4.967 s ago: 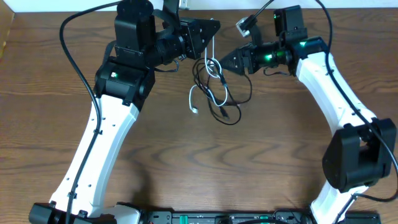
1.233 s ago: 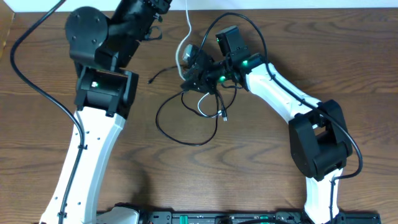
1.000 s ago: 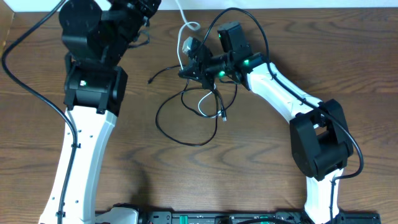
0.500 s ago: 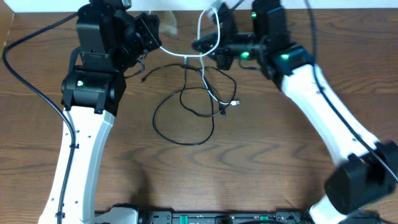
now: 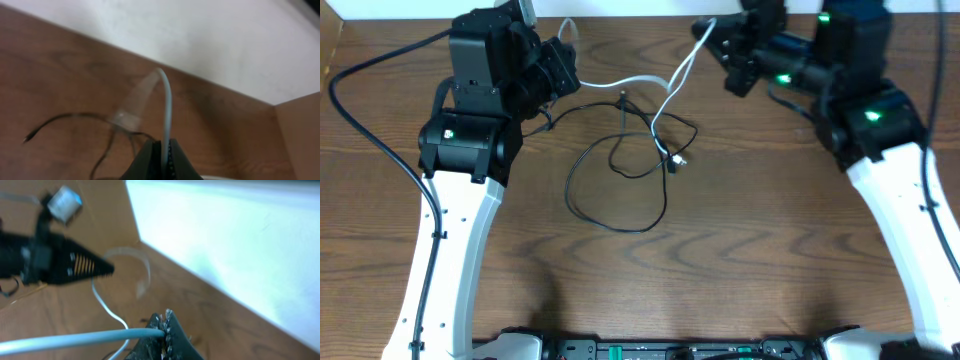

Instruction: Untangle cables

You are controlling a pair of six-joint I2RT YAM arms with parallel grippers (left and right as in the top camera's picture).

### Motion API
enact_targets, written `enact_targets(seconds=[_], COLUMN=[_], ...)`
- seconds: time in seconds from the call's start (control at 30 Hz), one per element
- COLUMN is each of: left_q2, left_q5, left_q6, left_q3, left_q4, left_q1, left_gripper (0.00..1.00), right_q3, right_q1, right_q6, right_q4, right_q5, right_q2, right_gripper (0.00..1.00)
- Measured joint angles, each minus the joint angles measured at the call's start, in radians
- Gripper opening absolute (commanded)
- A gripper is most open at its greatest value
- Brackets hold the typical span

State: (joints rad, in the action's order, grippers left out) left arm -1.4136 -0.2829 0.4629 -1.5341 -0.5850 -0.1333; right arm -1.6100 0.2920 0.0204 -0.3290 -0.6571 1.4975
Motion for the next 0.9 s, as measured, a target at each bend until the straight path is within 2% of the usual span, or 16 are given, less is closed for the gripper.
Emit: enact_targets(seconds=[0.1, 0.23, 0.33, 0.47, 0.67, 0.9], left_q2=[-0.008, -0.055, -0.106, -0.162, -0.174, -0.174], left_q5=[0.000, -0.027, -0.091, -0.179, -0.262, -0.296], left_q6=[-0.001, -0.019, -0.058, -0.111, -0.184, -0.227], left_q3=[0.000, 0.000, 0.000, 0.000, 0.000, 0.000], left_q4=[-0.054, -0.096, -0.100, -0.103, -0.107, -0.117], left_q1=[0.000, 0.000, 0.000, 0.000, 0.000, 0.000], left_gripper=[0.13, 0.30, 0.36, 0.38, 0.38, 0.38], right_q3=[0.000, 0.000, -0.002, -0.003, -0.004, -0.003], right_q1=[-0.026, -0.068, -0.091, -0.091, -0.090, -0.089], right_q6=[0.028, 0.113, 0.193, 0.261, 0.265, 0.254], right_q4=[0.034, 0.050, 0.011, -0.096, -0.195, -0.110], right_q5=[0.004, 0.052, 0.157, 0.292, 0.340, 0.263], right_q2=[-0.050, -0.116, -0.144, -0.116, 0.009, 0.171], right_gripper=[0.01, 0.01, 0.01, 0.01, 0.01, 0.01])
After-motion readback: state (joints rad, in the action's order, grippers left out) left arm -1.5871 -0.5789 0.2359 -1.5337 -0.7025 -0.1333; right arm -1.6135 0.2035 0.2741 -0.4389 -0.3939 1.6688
